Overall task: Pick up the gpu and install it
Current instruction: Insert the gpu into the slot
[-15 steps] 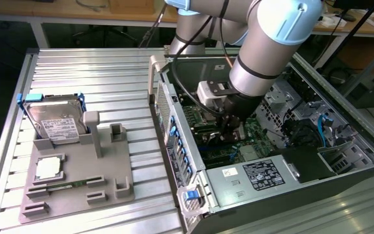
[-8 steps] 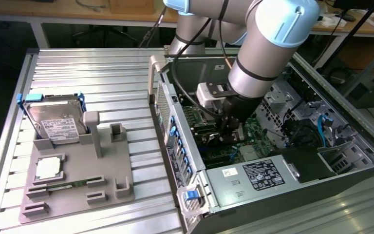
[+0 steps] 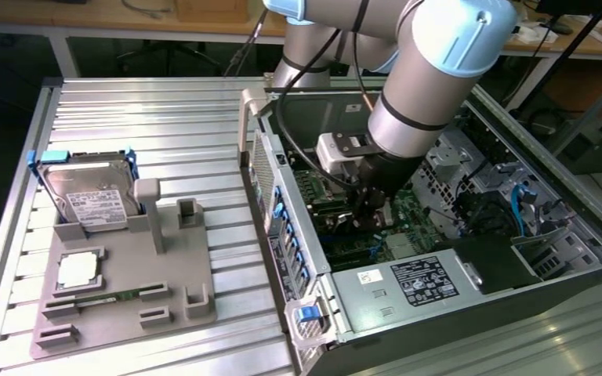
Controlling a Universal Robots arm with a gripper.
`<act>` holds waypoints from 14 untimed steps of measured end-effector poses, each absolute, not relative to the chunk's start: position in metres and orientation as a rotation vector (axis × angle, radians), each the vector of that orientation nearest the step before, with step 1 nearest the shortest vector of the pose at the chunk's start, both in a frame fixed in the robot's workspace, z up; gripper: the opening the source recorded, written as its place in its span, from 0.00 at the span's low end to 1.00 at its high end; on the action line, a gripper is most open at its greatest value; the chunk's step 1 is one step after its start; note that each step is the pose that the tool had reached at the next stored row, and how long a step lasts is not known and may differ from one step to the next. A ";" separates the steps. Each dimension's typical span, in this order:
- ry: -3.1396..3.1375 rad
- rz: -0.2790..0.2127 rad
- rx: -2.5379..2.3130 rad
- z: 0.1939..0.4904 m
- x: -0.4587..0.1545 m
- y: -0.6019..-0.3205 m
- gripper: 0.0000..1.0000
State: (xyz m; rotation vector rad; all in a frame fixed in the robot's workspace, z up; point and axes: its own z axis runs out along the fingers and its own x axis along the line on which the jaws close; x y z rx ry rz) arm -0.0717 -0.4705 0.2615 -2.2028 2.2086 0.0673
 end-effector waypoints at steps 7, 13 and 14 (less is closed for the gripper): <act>2.209 0.066 -2.203 0.264 -0.075 -0.470 0.27; 2.210 0.067 -2.203 0.264 -0.075 -0.470 0.27; 2.210 0.067 -2.203 0.264 -0.075 -0.470 0.27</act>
